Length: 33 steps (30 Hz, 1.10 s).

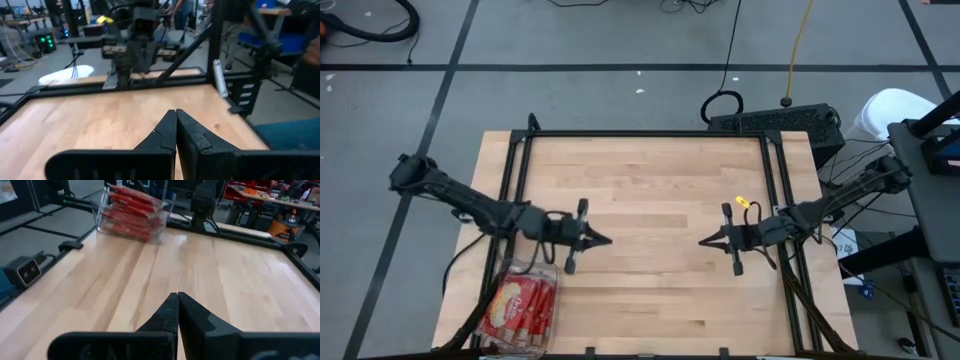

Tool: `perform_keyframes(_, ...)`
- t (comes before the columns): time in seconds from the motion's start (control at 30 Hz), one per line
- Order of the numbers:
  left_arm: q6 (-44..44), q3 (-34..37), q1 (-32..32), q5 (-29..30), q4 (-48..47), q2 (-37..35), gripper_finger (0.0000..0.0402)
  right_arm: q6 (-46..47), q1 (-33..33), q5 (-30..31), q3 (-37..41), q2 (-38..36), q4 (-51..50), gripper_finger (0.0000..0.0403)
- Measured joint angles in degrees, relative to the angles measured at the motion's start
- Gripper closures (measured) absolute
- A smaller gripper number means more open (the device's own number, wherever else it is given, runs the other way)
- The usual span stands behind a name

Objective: Sort popcorn bags into baskets
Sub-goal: Return to Home Position

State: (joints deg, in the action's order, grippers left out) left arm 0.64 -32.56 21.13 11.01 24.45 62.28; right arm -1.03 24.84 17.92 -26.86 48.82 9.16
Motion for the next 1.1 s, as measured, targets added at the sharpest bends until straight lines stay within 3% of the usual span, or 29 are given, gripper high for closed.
perform_keyframes(0.33,1.1,8.1,-12.5,-11.1,4.7,-0.5,0.0398,-3.0,-3.5,-1.9,11.7,-11.8,7.7,0.0403)
perform_keyframes(0.43,0.7,10.2,-14.5,-14.3,7.9,-0.5,0.0395,-3.3,-5.6,-5.8,14.9,-14.8,10.0,0.0403)
perform_keyframes(0.57,2.4,12.4,-15.5,-15.8,10.9,-0.5,0.0395,-3.4,-8.0,-6.2,17.8,-17.6,10.3,0.0403)
perform_keyframes(0.63,3.0,13.3,-16.4,-15.9,11.4,-0.5,0.0398,-3.4,-9.0,-6.6,18.7,-18.5,10.2,0.0403)
perform_keyframes(0.87,3.2,14.4,-20.5,-21.0,11.8,-0.5,0.0391,-5.2,-12.5,-16.2,19.8,-20.7,8.7,0.0403)
perform_keyframes(1.1,3.2,18.3,-24.0,-23.3,11.5,-4.5,0.0395,-5.7,-14.9,-18.3,19.8,-22.0,6.2,0.0403)
